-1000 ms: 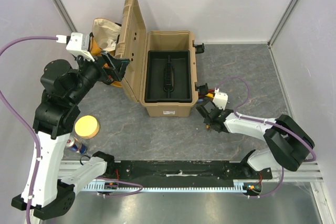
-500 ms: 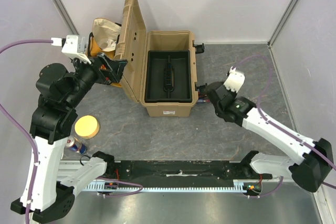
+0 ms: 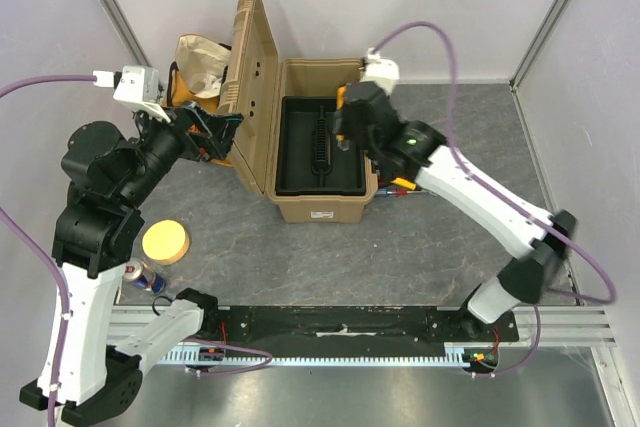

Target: Pack the tool kit

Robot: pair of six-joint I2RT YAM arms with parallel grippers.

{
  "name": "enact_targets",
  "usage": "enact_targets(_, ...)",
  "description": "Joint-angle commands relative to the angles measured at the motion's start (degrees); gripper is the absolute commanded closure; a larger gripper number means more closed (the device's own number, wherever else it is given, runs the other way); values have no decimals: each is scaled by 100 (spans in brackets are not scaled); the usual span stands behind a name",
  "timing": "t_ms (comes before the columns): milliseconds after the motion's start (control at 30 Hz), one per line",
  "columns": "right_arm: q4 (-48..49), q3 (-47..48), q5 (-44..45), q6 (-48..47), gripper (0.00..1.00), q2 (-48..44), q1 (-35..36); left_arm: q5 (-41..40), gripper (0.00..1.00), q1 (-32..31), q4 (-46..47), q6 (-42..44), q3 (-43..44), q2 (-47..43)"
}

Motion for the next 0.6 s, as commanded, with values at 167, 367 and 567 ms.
enact_targets(167,386,1287,-901,120,96,1859,434,106,5,15,-273,-179,180,-110)
enact_targets(367,386,1402,-1051,419,97,2378,478,35,5,7,-414,-275,83,-259)
enact_targets(567,386,1350,-1008,603,96,2607,574,27,6,7,-537,-381,-22,-400)
